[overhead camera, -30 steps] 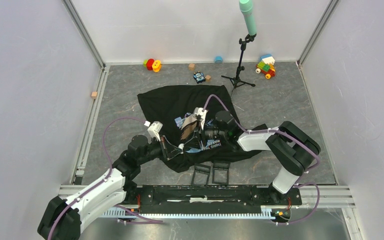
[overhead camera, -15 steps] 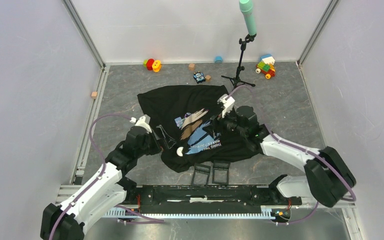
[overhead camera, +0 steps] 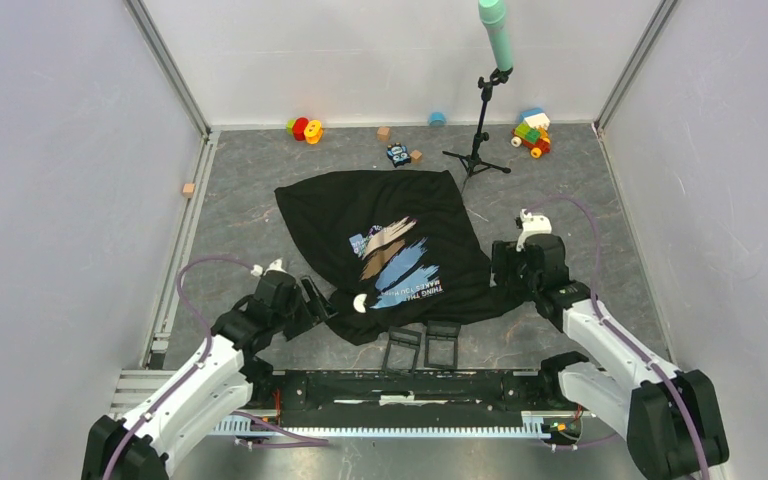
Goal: Pin the brooch onto the clothing
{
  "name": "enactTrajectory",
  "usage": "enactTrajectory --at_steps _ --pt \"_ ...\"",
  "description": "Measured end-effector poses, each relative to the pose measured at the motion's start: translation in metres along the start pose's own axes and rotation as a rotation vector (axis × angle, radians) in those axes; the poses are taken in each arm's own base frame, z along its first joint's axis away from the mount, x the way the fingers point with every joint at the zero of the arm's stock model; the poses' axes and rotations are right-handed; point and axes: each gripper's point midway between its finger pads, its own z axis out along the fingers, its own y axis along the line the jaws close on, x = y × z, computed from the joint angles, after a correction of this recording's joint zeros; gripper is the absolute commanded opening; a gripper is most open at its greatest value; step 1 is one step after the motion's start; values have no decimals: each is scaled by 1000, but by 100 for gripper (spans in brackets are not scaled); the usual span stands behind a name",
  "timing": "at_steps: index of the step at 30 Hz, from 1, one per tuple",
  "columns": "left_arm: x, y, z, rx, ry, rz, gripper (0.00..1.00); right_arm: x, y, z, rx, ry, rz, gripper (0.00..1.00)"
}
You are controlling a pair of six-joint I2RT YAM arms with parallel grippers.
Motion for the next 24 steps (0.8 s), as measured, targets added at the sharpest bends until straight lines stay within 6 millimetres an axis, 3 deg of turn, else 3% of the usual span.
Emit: enactTrajectory --at_steps 4,11,16,20,24 --pt "4 -4 3 38 6 -30 74 19 -14 -9 62 46 1 90" --pt "6 -19 14 107 30 -50 60 21 -28 -28 132 32 -3 96" --pt "9 -25 21 129 56 -53 35 24 -28 -32 132 30 13 95" --pt "13 -22 23 128 69 -55 12 47 -28 -28 125 79 35 82" --pt "12 -20 19 129 53 -51 2 73 -31 -25 136 139 50 68"
